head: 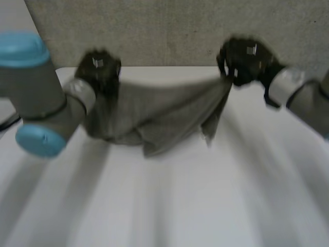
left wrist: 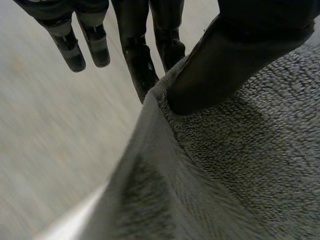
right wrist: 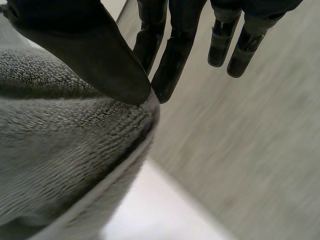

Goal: Fold the towel.

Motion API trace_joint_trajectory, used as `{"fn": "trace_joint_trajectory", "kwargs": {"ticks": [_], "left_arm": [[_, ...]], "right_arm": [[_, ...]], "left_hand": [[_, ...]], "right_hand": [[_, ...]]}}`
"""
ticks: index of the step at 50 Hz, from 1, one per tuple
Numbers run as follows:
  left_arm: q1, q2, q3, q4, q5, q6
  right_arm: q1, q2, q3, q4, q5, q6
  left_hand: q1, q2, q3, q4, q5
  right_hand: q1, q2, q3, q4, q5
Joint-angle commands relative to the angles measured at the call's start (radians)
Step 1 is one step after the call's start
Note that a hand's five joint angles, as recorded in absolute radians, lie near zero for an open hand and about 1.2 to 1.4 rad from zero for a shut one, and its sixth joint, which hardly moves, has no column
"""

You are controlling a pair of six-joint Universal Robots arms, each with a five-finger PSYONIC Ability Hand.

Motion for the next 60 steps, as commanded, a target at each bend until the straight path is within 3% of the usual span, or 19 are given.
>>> {"fn": "trace_joint_trajectory", "kwargs": {"ticks": [1, 6, 8, 12, 14, 17, 22, 28, 30, 38, 48, 51, 60], "left_arm": [[0.01, 0.049, 0.243, 0.066, -0.012, -0.004], [0.015, 0.236, 0.093, 0.209, -0.023, -0.002], [0.024, 0.323, -0.086, 0.278, -0.014, 0.001], [0.055, 0.361, -0.249, 0.309, 0.005, 0.002], [0.081, 0.37, -0.343, 0.312, 0.02, 0.002], [0.113, 0.384, -0.508, 0.313, 0.063, 0.005], [0.136, 0.427, -0.756, 0.315, 0.187, 0.024], [0.144, 0.442, -0.849, 0.305, 0.213, 0.045], [0.144, 0.468, -0.887, 0.281, 0.215, 0.064], [0.133, 0.522, -0.916, 0.224, 0.219, 0.094], [0.153, 0.531, -0.912, 0.223, 0.202, 0.095], [0.179, 0.497, -0.91, 0.22, 0.202, 0.099], [0.227, 0.44, -0.92, 0.167, 0.215, 0.09]], "right_arm": [[0.029, 0.011, -0.331, -0.095, 0.114, 0.035], [0.031, -0.125, -0.222, -0.217, 0.111, 0.136], [0.026, -0.168, -0.073, -0.219, 0.047, 0.16], [0.023, -0.219, 0.091, -0.202, -0.01, 0.147], [0.023, -0.257, 0.259, -0.161, -0.055, 0.102], [0.022, -0.268, 0.339, -0.142, -0.07, 0.059], [0.017, -0.265, 0.589, -0.13, -0.072, -0.164], [-0.024, -0.234, 0.637, -0.128, -0.061, -0.24], [-0.035, -0.193, 0.629, -0.128, -0.054, -0.222], [-0.029, -0.164, 0.597, -0.128, -0.011, -0.153], [-0.002, -0.15, 0.589, -0.128, 0.009, -0.111], [-0.005, -0.148, 0.594, -0.13, 0.011, -0.11], [0.003, -0.113, 0.522, -0.133, 0.038, -0.081]], "left_hand": [[0.101, 0.072, -0.052, -0.059, 0.061], [0.101, 0.072, -0.052, -0.059, 0.061], [0.101, 0.072, -0.052, -0.059, 0.061], [0.101, 0.072, -0.052, -0.059, 0.061], [0.101, 0.072, -0.052, -0.059, 0.061], [0.101, 0.072, -0.052, -0.059, 0.061], [0.101, 0.072, -0.052, -0.059, 0.061], [0.101, 0.072, -0.052, -0.059, 0.061], [0.101, 0.072, -0.052, -0.059, 0.061], [0.101, 0.072, -0.052, -0.059, 0.061], [0.101, 0.072, -0.052, -0.059, 0.061], [-0.032, -0.062, -0.052, -0.059, -0.073], [-0.157, -0.186, -0.052, -0.059, -0.197]], "right_hand": [[0.06, 0.077, -0.044, -0.076, 0.058], [0.06, 0.077, -0.044, -0.076, 0.058], [0.06, 0.077, -0.044, -0.076, 0.058], [0.06, 0.077, -0.044, -0.076, 0.058], [0.06, 0.077, -0.044, -0.076, 0.058], [0.06, 0.077, -0.044, -0.076, 0.058], [0.06, 0.077, -0.044, -0.076, 0.058], [0.06, 0.077, -0.044, -0.076, 0.058], [-0.594, -0.577, -0.044, -0.076, -0.596], [-0.978, -0.961, -0.044, -0.076, -0.98], [-1.043, -1.025, -0.044, -0.076, -1.045], [-1.046, -1.028, -0.044, -0.076, -1.048], [-1.031, -1.014, -0.044, -0.076, -1.033]]}}
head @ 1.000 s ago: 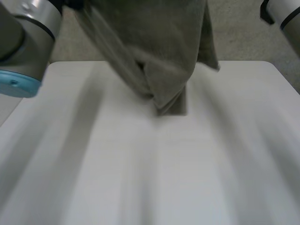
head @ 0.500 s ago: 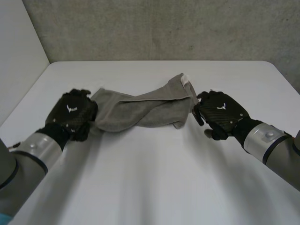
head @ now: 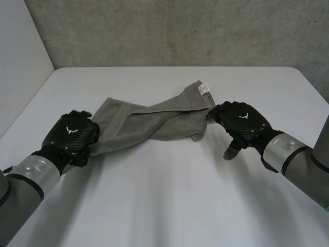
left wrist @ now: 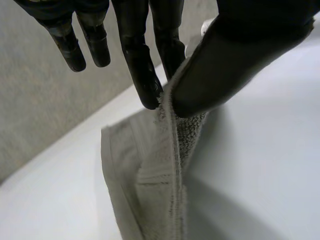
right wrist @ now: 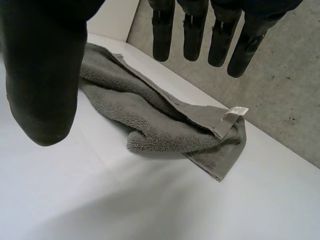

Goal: Fold the towel.

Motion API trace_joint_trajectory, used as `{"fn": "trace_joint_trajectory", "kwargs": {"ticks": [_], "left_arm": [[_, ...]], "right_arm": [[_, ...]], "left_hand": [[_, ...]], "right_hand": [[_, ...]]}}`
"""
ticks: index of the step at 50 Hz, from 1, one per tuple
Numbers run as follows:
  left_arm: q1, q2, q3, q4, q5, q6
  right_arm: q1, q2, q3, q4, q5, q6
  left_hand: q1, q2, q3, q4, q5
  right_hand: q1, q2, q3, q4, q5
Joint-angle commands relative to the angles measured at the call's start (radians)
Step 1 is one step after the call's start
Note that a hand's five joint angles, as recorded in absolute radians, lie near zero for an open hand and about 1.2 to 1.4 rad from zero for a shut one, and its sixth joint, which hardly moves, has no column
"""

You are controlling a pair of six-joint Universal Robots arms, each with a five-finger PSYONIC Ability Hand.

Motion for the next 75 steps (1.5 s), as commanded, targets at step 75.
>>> {"fn": "trace_joint_trajectory", "kwargs": {"ticks": [75], "left_arm": [[-0.037, -0.024, -0.058, -0.029, 0.017, -0.014]], "right_arm": [[0.137, 0.993, -1.397, 0.244, 0.269, 0.024]], "left_hand": [[-0.101, -0.085, -0.052, -0.059, -0.088]], "right_hand": [[0.493, 0.469, -0.044, -0.076, 0.533]]}}
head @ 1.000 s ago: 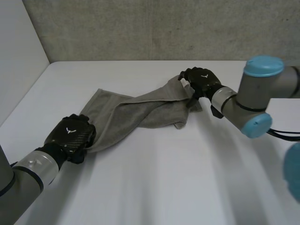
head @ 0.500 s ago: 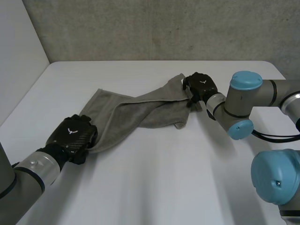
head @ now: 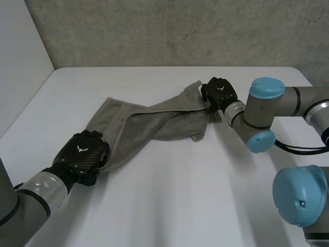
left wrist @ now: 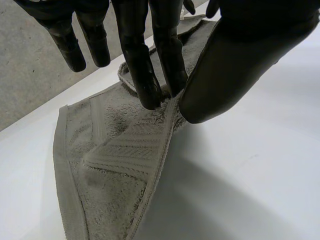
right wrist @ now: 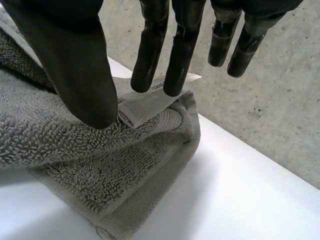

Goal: Fold the towel.

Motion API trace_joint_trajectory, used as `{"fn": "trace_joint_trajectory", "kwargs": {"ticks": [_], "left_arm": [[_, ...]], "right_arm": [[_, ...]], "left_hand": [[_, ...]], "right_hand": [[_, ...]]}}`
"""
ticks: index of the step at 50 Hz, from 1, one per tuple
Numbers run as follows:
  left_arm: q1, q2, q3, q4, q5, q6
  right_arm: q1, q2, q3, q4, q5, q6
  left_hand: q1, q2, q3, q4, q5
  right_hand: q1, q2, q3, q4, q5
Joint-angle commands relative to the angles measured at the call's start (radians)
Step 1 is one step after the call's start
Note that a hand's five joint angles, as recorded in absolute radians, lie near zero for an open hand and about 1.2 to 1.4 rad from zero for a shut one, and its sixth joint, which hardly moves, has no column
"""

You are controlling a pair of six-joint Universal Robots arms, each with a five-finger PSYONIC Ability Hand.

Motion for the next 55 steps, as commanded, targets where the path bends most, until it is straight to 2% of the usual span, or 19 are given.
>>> {"fn": "trace_joint_trajectory", "kwargs": {"ticks": [1, 6, 20, 23, 25, 31, 34, 35, 36, 38, 39, 41, 42, 44, 47, 49, 50, 52, 55], "left_arm": [[0.0, 0.005, -0.005, 0.0, 0.0, 0.0], [0.0, 0.005, -0.009, 0.0, 0.0, 0.0], [0.0, 0.005, -0.016, 0.006, 0.002, 0.0], [0.002, 0.004, -0.016, 0.006, 0.002, 0.0], [0.002, 0.004, -0.017, 0.008, 0.002, 0.0], [0.005, 0.005, -0.016, 0.006, 0.002, 0.0], [0.01, 0.012, -0.012, 0.006, 0.0, 0.0], [0.013, 0.019, -0.012, 0.006, 0.002, 0.0], [0.013, 0.019, -0.012, 0.006, 0.002, 0.0], [0.016, 0.039, -0.014, 0.005, 0.0, -0.002], [0.016, 0.039, -0.014, 0.005, 0.0, -0.002], [0.017, 0.059, -0.019, 0.005, 0.0, -0.002], [0.017, 0.059, -0.019, 0.005, 0.0, -0.002], [0.019, 0.071, -0.028, 0.005, 0.0, -0.002], [0.025, 0.096, -0.039, 0.006, 0.002, -0.002], [0.036, 0.11, -0.04, 0.006, 0.0, -0.002], [0.036, 0.11, -0.04, 0.006, 0.0, -0.002], [0.039, 0.114, -0.04, 0.005, 0.002, -0.002], [0.04, 0.117, -0.04, 0.005, 0.002, -0.002]], "right_arm": [[0.014, 0.005, -0.003, 0.0, 0.009, -0.068], [0.029, 0.02, -0.006, -0.002, 0.013, -0.151], [0.043, 0.032, -0.006, -0.028, 0.026, -0.257], [0.046, 0.035, -0.006, -0.04, 0.03, -0.286], [0.049, 0.037, -0.004, -0.052, 0.035, -0.317], [0.057, 0.04, 0.017, -0.072, 0.029, -0.323], [0.065, -0.009, 0.091, -0.071, 0.018, -0.323], [0.063, -0.078, 0.168, -0.074, 0.0, -0.317], [0.063, -0.078, 0.169, -0.074, -0.001, -0.317], [0.048, -0.26, 0.399, -0.095, -0.031, -0.32], [0.048, -0.261, 0.401, -0.095, -0.031, -0.32], [0.022, -0.456, 0.651, -0.168, -0.065, -0.323], [0.022, -0.457, 0.652, -0.169, -0.065, -0.323], [-0.036, -0.637, 0.881, -0.239, -0.103, -0.314], [-0.075, -0.718, 0.982, -0.253, -0.122, -0.317], [-0.148, -0.84, 1.141, -0.255, -0.152, -0.315], [-0.148, -0.841, 1.142, -0.255, -0.152, -0.315], [-0.22, -0.932, 1.279, -0.255, -0.186, -0.326], [-0.254, -0.977, 1.336, -0.255, -0.2, -0.326]], "left_hand": [[0.006, 0.004, -0.052, -0.059, 0.013], [0.006, 0.004, -0.052, -0.059, 0.013], [0.006, 0.004, -0.052, -0.059, 0.013], [0.006, 0.004, -0.052, -0.059, 0.013], [0.006, 0.004, -0.052, -0.059, 0.013], [0.003, 0.001, -0.052, -0.059, 0.01], [0.003, 0.001, -0.052, -0.059, 0.01], [0.006, 0.004, -0.052, -0.059, 0.013], [0.006, 0.004, -0.052, -0.059, 0.013], [0.003, 0.002, -0.052, -0.059, 0.01], [0.003, 0.001, -0.052, -0.059, 0.01], [0.003, 0.001, -0.052, -0.059, 0.01], [0.003, 0.001, -0.052, -0.059, 0.01], [0.003, 0.001, -0.052, -0.059, 0.01], [0.003, 0.001, -0.052, -0.059, 0.01], [0.006, 0.004, -0.052, -0.059, 0.013], [0.006, 0.004, -0.052, -0.059, 0.013], [0.003, 0.001, -0.052, -0.059, 0.01], [0.003, 0.001, -0.052, -0.059, 0.01]], "right_hand": [[0.008, 0.009, -0.044, -0.076, 0.013], [0.005, 0.006, -0.044, -0.076, 0.01], [0.037, 0.038, -0.044, -0.076, 0.042], [0.155, 0.155, -0.044, -0.076, 0.16], [0.548, 0.548, -0.044, -0.076, 0.553], [0.55, 0.551, -0.044, -0.076, 0.555], [0.55, 0.551, -0.044, -0.076, 0.555], [0.55, 0.551, -0.044, -0.076, 0.555], [0.55, 0.551, -0.044, -0.076, 0.555], [0.55, 0.551, -0.044, -0.076, 0.555], [0.55, 0.551, -0.044, -0.076, 0.555], [0.55, 0.551, -0.044, -0.076, 0.555], [0.55, 0.551, -0.044, -0.076, 0.555], [0.55, 0.551, -0.044, -0.076, 0.555], [0.55, 0.551, -0.044, -0.076, 0.555], [0.55, 0.551, -0.044, -0.076, 0.555], [0.55, 0.551, -0.044, -0.076, 0.555], [0.55, 0.551, -0.044, -0.076, 0.555], [0.55, 0.551, -0.044, -0.076, 0.555]]}}
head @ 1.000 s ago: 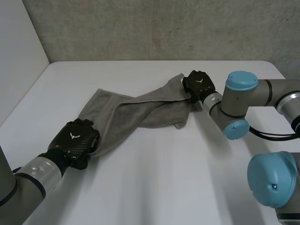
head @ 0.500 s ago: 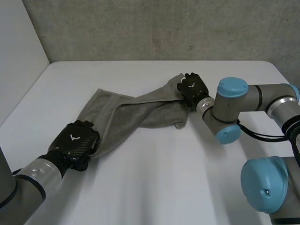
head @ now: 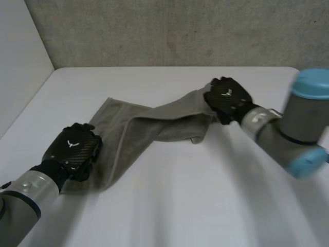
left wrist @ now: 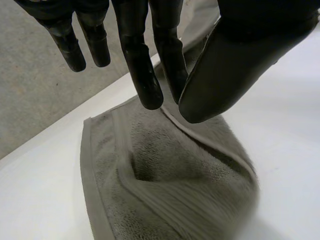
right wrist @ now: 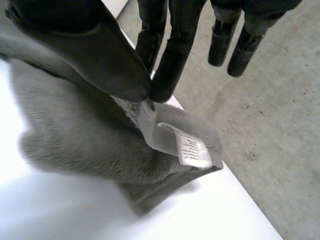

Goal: Fold the towel.

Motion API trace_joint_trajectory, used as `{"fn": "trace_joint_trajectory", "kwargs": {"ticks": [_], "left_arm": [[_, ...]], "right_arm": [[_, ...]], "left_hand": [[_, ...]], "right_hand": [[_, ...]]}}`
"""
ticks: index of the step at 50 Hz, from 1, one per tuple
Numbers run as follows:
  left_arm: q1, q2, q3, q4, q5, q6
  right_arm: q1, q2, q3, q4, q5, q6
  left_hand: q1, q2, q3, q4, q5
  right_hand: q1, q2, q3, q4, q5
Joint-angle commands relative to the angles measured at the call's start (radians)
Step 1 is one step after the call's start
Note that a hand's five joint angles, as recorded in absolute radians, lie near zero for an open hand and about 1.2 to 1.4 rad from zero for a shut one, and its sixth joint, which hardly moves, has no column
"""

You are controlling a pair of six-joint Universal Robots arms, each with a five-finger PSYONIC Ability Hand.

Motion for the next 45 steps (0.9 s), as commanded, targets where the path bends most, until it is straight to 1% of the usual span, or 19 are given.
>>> {"fn": "trace_joint_trajectory", "kwargs": {"ticks": [1, 2, 3, 5, 11, 12, 13, 15, 16, 17, 18, 21, 22, 24, 30, 32, 36, 37, 45], "left_arm": [[0.008, 0.012, -0.001, -0.001, -0.001, 0.0], [0.006, 0.012, -0.001, -0.001, -0.001, 0.0], [0.006, 0.012, -0.001, -0.001, -0.001, 0.0], [0.002, 0.01, -0.001, 0.001, 0.001, 0.0], [-0.005, 0.007, 0.002, 0.004, 0.001, 0.0], [-0.006, 0.006, 0.002, 0.004, 0.001, 0.0], [-0.008, 0.003, 0.002, 0.007, -0.001, 0.0], [-0.008, 0.001, -0.001, 0.008, -0.001, 0.0], [-0.008, -0.001, -0.004, 0.01, -0.001, 0.0], [-0.008, -0.001, -0.004, 0.01, -0.001, 0.0], [-0.008, -0.001, -0.009, 0.01, -0.001, 0.0], [-0.008, -0.001, -0.018, 0.008, -0.001, 0.0], [-0.008, -0.001, -0.018, 0.008, -0.001, 0.0], [-0.006, -0.002, -0.02, 0.008, -0.001, 0.0], [-0.008, -0.008, -0.02, 0.008, -0.001, 0.0], [-0.008, -0.017, -0.02, 0.008, -0.001, 0.0], [-0.003, -0.036, -0.02, 0.01, -0.001, 0.0], [-0.002, -0.046, -0.018, 0.011, -0.001, 0.0], [0.009, -0.1, -0.012, 0.036, -0.001, 0.0]], "right_arm": [[-0.254, -0.243, 0.322, -0.029, -0.081, -0.005], [-0.293, -0.273, 0.362, -0.029, -0.093, -0.006], [-0.293, -0.274, 0.362, -0.029, -0.094, -0.006], [-0.34, -0.28, 0.389, -0.027, -0.112, -0.009], [-0.333, -0.238, 0.38, -0.036, -0.103, -0.006], [-0.327, -0.217, 0.371, -0.039, -0.098, -0.002], [-0.319, -0.193, 0.357, -0.038, -0.092, 0.005], [-0.313, -0.173, 0.351, -0.038, -0.086, 0.012], [-0.302, -0.154, 0.35, -0.041, -0.075, 0.02], [-0.302, -0.154, 0.35, -0.041, -0.075, 0.02], [-0.288, -0.142, 0.348, -0.046, -0.066, 0.032], [-0.256, -0.131, 0.357, -0.056, -0.061, 0.047], [-0.256, -0.131, 0.357, -0.056, -0.061, 0.048], [-0.245, -0.129, 0.38, -0.087, -0.066, 0.051], [-0.244, -0.128, 0.413, -0.142, -0.072, 0.04], [-0.251, -0.126, 0.426, -0.153, -0.087, 0.037], [-0.259, -0.116, 0.425, -0.153, -0.124, 0.037], [-0.267, -0.104, 0.417, -0.152, -0.136, 0.035], [-0.293, -0.012, 0.333, -0.139, -0.127, 0.038]], "left_hand": [[0.003, 0.001, -0.052, -0.059, 0.01], [0.003, 0.001, -0.052, -0.059, 0.01], [0.003, 0.001, -0.052, -0.059, 0.01], [0.003, 0.001, -0.052, -0.059, 0.01], [0.003, 0.001, -0.052, -0.059, 0.01], [0.003, 0.001, -0.052, -0.059, 0.01], [0.003, 0.001, -0.052, -0.059, 0.01], [0.001, -0.002, -0.052, -0.059, 0.007], [-0.005, -0.007, -0.052, -0.059, 0.001], [-0.005, -0.007, -0.052, -0.059, 0.001], [-0.011, -0.013, -0.052, -0.059, -0.004], [-0.035, -0.037, -0.052, -0.059, -0.028], [-0.035, -0.037, -0.052, -0.059, -0.028], [-0.125, -0.127, -0.052, -0.059, -0.118], [-0.158, -0.16, -0.052, -0.059, -0.151], [-0.278, -0.28, -0.052, -0.059, -0.271], [-0.349, -0.351, -0.052, -0.059, -0.342], [-0.355, -0.357, -0.052, -0.059, -0.348], [-0.437, -0.439, -0.052, -0.059, -0.43]], "right_hand": [[0.073, 0.065, -0.044, -0.076, 0.052], [0.073, 0.065, -0.044, -0.076, 0.052], [0.073, 0.065, -0.044, -0.076, 0.052], [0.073, 0.065, -0.044, -0.076, 0.052], [0.059, 0.051, -0.044, -0.076, 0.038], [-0.307, -0.315, -0.044, -0.076, -0.328], [-0.395, -0.403, -0.044, -0.076, -0.416], [-0.44, -0.447, -0.044, -0.076, -0.46], [-0.571, -0.579, -0.044, -0.076, -0.592], [-0.572, -0.58, -0.044, -0.076, -0.593], [-0.709, -0.717, -0.044, -0.076, -0.73], [-0.781, -0.788, -0.044, -0.076, -0.801], [-0.781, -0.788, -0.044, -0.076, -0.801], [-0.816, -0.824, -0.044, -0.076, -0.837], [-0.825, -0.832, -0.044, -0.076, -0.846], [-0.851, -0.859, -0.044, -0.076, -0.872], [-0.842, -0.85, -0.044, -0.076, -0.863], [-0.837, -0.844, -0.044, -0.076, -0.857], [-0.822, -0.83, -0.044, -0.076, -0.843]]}}
